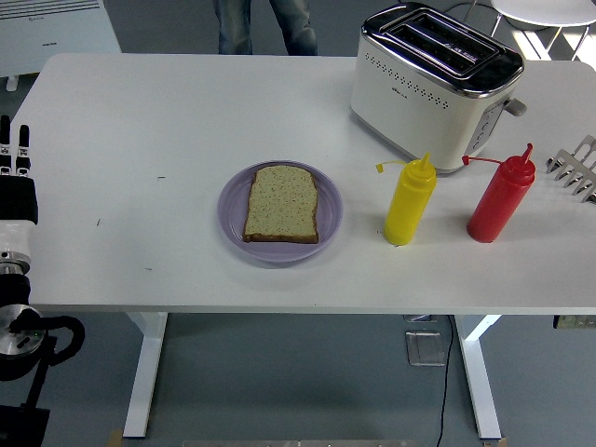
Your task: Pick up the cup,pour liquid into bread,place the cup on the desk
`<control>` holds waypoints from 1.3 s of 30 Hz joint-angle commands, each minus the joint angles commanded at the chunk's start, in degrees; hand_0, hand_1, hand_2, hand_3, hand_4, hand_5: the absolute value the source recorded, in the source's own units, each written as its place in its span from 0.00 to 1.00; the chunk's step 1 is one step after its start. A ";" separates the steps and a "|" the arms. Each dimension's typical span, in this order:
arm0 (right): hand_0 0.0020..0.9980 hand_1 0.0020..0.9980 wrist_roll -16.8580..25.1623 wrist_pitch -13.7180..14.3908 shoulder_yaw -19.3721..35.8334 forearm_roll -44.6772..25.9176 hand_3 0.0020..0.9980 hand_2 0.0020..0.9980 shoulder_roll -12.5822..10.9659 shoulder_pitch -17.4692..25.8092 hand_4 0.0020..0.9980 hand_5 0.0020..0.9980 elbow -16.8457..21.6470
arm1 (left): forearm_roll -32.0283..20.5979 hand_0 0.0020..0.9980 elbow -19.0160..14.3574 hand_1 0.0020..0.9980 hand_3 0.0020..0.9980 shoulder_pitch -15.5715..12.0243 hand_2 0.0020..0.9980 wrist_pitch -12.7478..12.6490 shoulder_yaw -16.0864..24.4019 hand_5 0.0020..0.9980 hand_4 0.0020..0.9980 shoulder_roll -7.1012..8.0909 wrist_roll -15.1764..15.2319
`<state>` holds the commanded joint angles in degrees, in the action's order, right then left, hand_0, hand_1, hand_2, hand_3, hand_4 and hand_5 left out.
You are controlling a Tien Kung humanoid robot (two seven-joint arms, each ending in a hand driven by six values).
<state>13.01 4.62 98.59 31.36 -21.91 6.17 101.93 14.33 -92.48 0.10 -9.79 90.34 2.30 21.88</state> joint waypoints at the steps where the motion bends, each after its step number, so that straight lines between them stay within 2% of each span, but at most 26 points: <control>1: 0.80 0.72 -0.07 -0.18 -0.01 0.04 0.71 0.72 -0.02 0.03 0.57 0.44 0.00 | 0.00 0.88 0.00 0.89 0.77 0.00 0.87 0.00 0.00 1.00 0.54 0.00 0.00; 10: 0.82 0.73 -7.30 -13.23 -3.30 4.68 0.73 0.73 -2.38 2.75 0.58 0.46 0.00 | -0.05 0.88 0.05 0.89 0.77 0.12 0.87 -0.05 0.18 1.00 0.54 0.02 0.00; 16: 0.83 0.74 -10.66 -19.44 -6.70 7.75 0.73 0.74 -3.51 3.84 0.59 0.48 0.00 | -0.04 0.88 0.07 0.89 0.77 0.17 0.87 -0.04 0.26 1.00 0.54 0.01 -0.02; 19: 0.82 0.73 -11.45 -22.15 -6.96 8.05 0.73 0.73 -3.75 4.25 0.60 0.50 0.00 | -0.07 0.88 0.11 0.89 0.77 0.16 0.87 -0.05 0.26 1.00 0.54 0.02 -0.02; 20: 0.82 0.73 -11.49 -22.30 -6.96 8.05 0.73 0.73 -3.77 4.28 0.60 0.50 0.00 | -0.07 0.88 0.12 0.89 0.77 0.16 0.87 -0.05 0.26 1.00 0.54 0.02 -0.02; 23: 0.82 0.73 -13.56 -26.14 -7.00 7.19 0.73 0.73 -4.02 4.97 0.60 0.50 0.00 | -0.07 0.88 0.10 0.89 0.77 0.17 0.87 -0.05 0.28 1.00 0.54 0.04 -0.01; 25: 0.81 0.73 -14.58 -27.46 -7.75 7.77 0.73 0.73 -4.11 5.22 0.61 0.52 0.00 | -0.06 0.88 0.10 0.89 0.77 0.18 0.87 -0.04 0.26 1.00 0.54 0.05 -0.01; 27: 0.81 0.73 -14.98 -27.80 -8.15 8.13 0.73 0.73 -4.14 5.32 0.61 0.52 0.00 | -0.05 0.88 0.10 0.89 0.77 0.19 0.87 -0.03 0.25 1.00 0.54 0.05 -0.01; 30: 0.81 0.73 -15.30 -24.31 -11.51 11.86 0.73 0.73 -4.00 5.82 0.61 0.52 0.00 | -0.04 0.88 0.11 0.89 0.77 0.28 0.87 -0.03 0.27 1.00 0.54 0.03 -0.01; 31: 0.84 0.77 -15.29 -23.77 -11.91 12.38 0.76 0.77 -3.98 5.88 0.62 0.52 0.00 | -0.04 0.88 0.10 0.89 0.77 0.29 0.87 -0.03 0.28 1.00 0.54 0.03 -0.01; 36: 0.84 0.77 -14.35 -19.71 -15.70 15.22 0.76 0.77 -3.86 5.64 0.62 0.52 0.00 | -0.08 0.88 0.09 0.89 0.77 0.42 0.87 -0.06 0.37 1.00 0.54 0.00 0.02; 37: 0.89 0.81 -14.11 -18.86 -16.37 15.63 0.82 0.84 -3.81 5.47 0.63 0.55 0.00 | -0.08 0.88 0.09 0.89 0.77 0.44 0.87 -0.06 0.36 1.00 0.54 0.00 0.02; 39: 0.89 0.81 -13.74 -17.64 -17.57 16.55 0.82 0.84 -3.75 5.03 0.63 0.55 0.00 | -0.09 0.88 0.08 0.89 0.77 0.48 0.87 -0.06 0.41 1.00 0.54 -0.01 0.03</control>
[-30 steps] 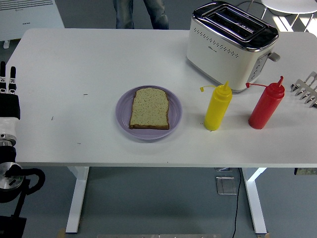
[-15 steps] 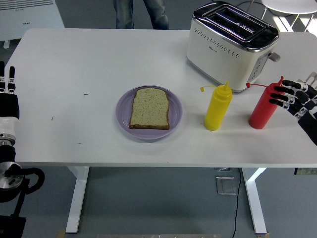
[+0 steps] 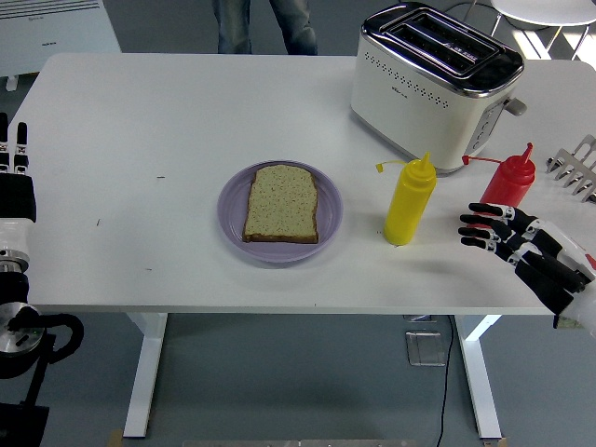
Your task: Pick up the cup,pour liquid into bread,place the cup on the desk
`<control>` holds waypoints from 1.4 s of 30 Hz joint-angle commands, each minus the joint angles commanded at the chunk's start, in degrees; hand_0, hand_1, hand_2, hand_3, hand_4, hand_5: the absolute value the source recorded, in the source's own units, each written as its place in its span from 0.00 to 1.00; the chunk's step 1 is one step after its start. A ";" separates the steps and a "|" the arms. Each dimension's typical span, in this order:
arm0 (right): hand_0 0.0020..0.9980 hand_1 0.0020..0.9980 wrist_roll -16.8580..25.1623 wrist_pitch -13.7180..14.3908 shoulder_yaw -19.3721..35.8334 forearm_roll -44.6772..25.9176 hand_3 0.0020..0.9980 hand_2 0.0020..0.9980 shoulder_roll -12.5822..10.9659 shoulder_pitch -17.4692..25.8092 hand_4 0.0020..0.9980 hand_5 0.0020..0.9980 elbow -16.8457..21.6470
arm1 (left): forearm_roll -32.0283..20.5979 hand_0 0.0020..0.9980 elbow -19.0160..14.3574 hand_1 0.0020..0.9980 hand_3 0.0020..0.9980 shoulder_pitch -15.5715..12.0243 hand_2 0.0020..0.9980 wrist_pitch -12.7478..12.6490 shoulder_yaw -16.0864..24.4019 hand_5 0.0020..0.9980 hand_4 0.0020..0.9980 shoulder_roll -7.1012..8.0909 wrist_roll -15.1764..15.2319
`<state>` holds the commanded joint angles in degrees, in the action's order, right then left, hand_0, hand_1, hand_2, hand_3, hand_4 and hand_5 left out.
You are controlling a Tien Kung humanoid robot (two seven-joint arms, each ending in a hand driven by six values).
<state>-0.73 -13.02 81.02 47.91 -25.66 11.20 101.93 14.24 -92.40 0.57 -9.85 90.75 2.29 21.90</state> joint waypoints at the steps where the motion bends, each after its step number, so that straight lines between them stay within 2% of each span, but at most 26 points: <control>1: 0.89 0.81 0.23 1.02 -0.91 1.00 0.82 0.84 0.03 -0.32 0.63 0.55 0.00 | -0.01 0.88 0.00 0.89 0.77 0.05 0.87 0.00 0.02 1.00 0.54 -0.02 -0.01; 5: 0.91 0.84 0.82 3.16 -2.46 3.02 0.84 0.87 0.17 -1.00 0.64 0.56 0.00 | -0.01 0.88 -0.02 0.89 0.77 0.09 0.87 0.00 0.14 1.00 0.54 -0.04 0.00; 11: 0.92 0.85 0.79 4.73 -4.08 5.37 0.86 0.88 0.42 -1.56 0.65 0.56 0.00 | -0.01 0.88 -0.06 0.89 0.77 0.10 0.87 0.02 0.20 1.00 0.54 -0.06 0.00; 31: 0.94 0.86 3.50 11.76 -8.32 6.86 0.88 0.90 2.26 -5.94 0.66 0.57 0.00 | 0.03 0.88 -0.13 0.89 0.77 0.24 0.87 0.06 0.45 1.00 0.54 -0.16 0.05; 42: 0.94 0.86 4.60 14.16 -10.53 8.46 0.89 0.91 3.18 -7.54 0.67 0.55 0.00 | 0.02 0.88 -0.12 0.89 0.77 0.19 0.87 0.05 0.49 1.00 0.54 -0.21 0.08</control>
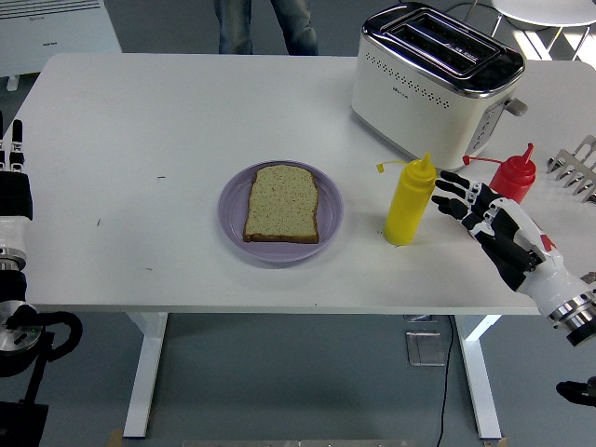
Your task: Pick up the cup,pour liquid into bread,place the cup on the desk
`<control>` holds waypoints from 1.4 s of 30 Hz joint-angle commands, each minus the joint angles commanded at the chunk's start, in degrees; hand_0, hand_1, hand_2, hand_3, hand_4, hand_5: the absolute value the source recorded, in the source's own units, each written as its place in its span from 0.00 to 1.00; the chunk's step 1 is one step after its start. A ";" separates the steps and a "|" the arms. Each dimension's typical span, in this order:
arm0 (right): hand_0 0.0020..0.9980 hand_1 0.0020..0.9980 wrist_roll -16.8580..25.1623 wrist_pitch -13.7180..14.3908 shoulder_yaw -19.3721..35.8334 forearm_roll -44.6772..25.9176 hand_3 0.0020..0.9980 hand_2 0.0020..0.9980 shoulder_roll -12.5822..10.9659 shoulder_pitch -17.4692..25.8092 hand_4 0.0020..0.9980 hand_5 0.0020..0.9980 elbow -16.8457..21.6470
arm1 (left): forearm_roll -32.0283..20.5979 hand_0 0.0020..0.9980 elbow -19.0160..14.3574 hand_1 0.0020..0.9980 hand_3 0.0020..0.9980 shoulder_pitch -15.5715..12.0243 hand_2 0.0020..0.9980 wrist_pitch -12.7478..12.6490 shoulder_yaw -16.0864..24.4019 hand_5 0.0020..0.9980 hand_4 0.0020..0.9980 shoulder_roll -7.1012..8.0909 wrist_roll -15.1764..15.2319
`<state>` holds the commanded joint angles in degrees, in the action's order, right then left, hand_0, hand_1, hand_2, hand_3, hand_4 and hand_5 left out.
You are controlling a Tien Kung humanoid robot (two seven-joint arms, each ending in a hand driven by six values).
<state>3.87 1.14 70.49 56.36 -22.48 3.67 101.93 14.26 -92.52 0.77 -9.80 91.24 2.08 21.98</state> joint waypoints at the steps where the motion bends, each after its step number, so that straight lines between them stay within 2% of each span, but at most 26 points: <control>1: 0.94 0.86 0.04 0.12 -0.04 0.04 0.89 0.91 0.05 -0.05 0.67 0.55 0.00 | -0.01 0.88 0.00 0.89 0.77 -0.01 0.87 0.00 -0.01 1.00 0.54 0.00 0.00; 24: 0.94 0.86 -0.06 0.09 1.73 -0.30 0.89 0.91 -0.13 1.67 0.70 0.52 0.00 | 0.05 0.88 -0.01 0.89 0.77 -0.09 0.87 0.00 -0.08 1.00 0.54 0.04 0.06; 42: 0.94 0.86 0.56 1.77 1.75 -1.09 0.90 0.92 0.47 1.14 0.70 0.51 0.00 | 0.05 0.88 -0.03 0.89 0.77 0.04 0.87 0.01 -0.06 1.00 0.54 -0.01 0.06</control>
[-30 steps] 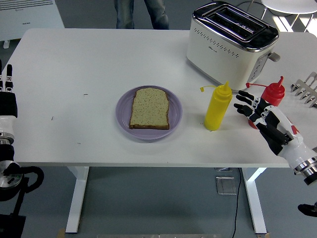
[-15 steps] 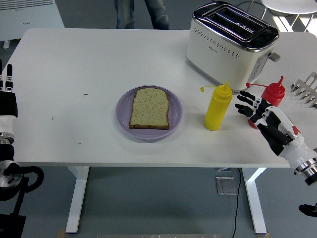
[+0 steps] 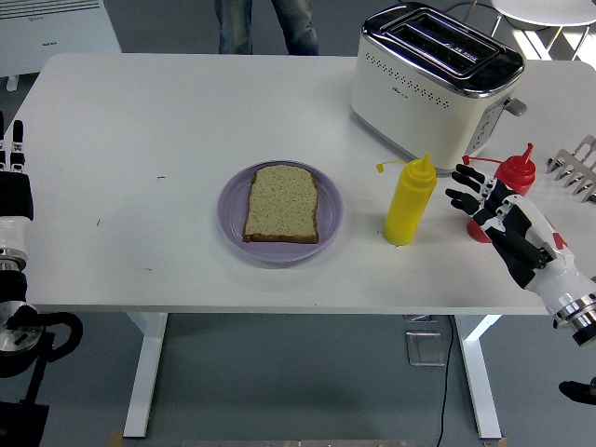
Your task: Pick up the cup,pour liquid into bread,place the cup on the desk
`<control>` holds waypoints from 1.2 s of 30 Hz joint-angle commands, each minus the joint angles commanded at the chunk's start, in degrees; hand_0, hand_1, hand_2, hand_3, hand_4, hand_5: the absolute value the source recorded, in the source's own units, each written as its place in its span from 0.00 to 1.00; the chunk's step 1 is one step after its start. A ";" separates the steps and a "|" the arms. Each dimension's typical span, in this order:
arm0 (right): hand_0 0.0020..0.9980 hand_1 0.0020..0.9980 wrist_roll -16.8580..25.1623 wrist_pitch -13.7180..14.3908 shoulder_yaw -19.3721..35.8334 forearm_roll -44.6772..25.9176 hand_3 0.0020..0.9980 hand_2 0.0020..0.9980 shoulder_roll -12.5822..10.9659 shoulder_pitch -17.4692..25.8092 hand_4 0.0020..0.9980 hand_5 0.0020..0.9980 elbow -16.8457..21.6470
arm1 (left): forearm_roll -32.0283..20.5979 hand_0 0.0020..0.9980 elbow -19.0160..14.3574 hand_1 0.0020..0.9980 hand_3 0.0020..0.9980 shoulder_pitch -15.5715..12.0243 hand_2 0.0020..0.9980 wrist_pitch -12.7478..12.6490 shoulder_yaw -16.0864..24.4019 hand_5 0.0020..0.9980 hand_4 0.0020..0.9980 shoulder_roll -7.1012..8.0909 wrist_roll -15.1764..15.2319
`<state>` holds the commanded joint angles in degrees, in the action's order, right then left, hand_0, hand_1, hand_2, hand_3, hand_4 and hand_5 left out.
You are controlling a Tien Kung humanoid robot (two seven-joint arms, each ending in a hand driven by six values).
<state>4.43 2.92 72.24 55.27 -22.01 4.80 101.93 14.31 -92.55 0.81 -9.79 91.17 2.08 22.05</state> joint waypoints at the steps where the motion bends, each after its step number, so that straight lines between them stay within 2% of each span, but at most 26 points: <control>1: 0.94 0.86 0.07 0.10 -0.11 -0.01 0.90 0.92 0.02 -0.06 0.70 0.51 0.00 | -0.01 0.88 0.00 0.89 0.77 0.02 0.87 0.00 0.01 1.00 0.54 0.00 0.00; 17: 0.95 0.87 1.65 3.25 -3.38 4.00 0.91 0.94 1.17 -1.56 0.71 0.48 0.00 | -0.05 0.88 0.01 0.89 0.77 0.09 0.87 0.03 -0.02 1.00 0.54 -0.06 0.00; 27: 0.95 0.88 2.76 5.74 -4.58 5.80 0.93 0.95 1.96 -2.68 0.71 0.44 -3.50 | -0.03 0.88 0.02 0.89 0.77 0.29 0.87 0.05 0.21 1.00 0.54 -0.15 0.03; 36: 0.96 0.88 3.03 5.96 -3.92 5.37 0.93 0.95 1.79 -2.25 0.71 0.43 -4.13 | -0.03 0.88 -0.02 0.89 0.77 0.23 0.87 0.04 0.18 1.00 0.55 -0.15 0.04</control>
<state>7.46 8.87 68.31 60.64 -20.22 2.56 97.80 14.28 -92.57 1.04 -9.74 91.35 1.93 22.09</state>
